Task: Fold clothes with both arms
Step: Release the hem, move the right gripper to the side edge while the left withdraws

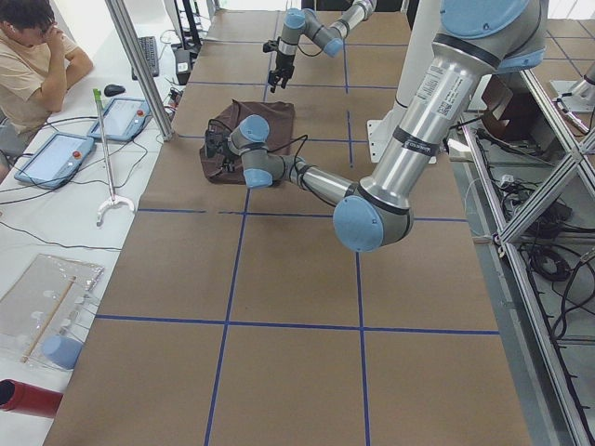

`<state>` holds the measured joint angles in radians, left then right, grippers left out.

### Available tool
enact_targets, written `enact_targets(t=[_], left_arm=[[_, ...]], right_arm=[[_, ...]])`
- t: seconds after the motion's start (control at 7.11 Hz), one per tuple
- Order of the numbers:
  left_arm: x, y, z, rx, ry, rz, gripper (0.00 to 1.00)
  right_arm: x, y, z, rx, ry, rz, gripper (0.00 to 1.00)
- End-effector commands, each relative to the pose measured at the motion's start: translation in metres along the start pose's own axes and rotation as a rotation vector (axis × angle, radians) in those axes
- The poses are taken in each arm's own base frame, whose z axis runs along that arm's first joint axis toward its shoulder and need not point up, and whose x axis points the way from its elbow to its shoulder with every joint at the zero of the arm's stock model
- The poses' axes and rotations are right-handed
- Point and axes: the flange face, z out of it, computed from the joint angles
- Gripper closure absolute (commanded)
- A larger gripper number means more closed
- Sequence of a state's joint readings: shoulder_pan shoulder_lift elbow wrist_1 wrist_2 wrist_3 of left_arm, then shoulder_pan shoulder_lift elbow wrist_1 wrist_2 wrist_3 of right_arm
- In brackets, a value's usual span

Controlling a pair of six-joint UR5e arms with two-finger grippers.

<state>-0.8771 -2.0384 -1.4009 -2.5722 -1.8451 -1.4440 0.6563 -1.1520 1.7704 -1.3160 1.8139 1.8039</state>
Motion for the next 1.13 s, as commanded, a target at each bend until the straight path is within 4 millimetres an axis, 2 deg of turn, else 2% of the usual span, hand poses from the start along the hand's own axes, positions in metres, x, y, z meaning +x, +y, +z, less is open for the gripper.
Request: enact_targets(t=[0.0,0.14,0.42,0.7,0.98], left_arm=[[-0.001,0.015,-0.020,-0.049,0.035,0.011,0.39],[0.003,0.018,-0.023,-0.060,0.047,0.015,0.39],[0.014,0.019,-0.032,-0.056,0.070,0.021,0.39],[0.015,0.021,-0.031,-0.060,0.072,0.022,0.39],[0.019,0.021,-0.032,-0.060,0.075,0.023,0.39]], right_arm=[[0.016,0.038,0.014,-0.036,0.031,0.044,0.20],[0.014,0.044,0.021,-0.022,0.032,0.048,0.21],[0.021,0.038,0.047,0.001,0.075,0.047,0.22],[0.022,0.037,0.055,0.015,0.087,0.048,0.22],[0.021,0.036,0.067,0.019,0.105,0.048,0.30]])
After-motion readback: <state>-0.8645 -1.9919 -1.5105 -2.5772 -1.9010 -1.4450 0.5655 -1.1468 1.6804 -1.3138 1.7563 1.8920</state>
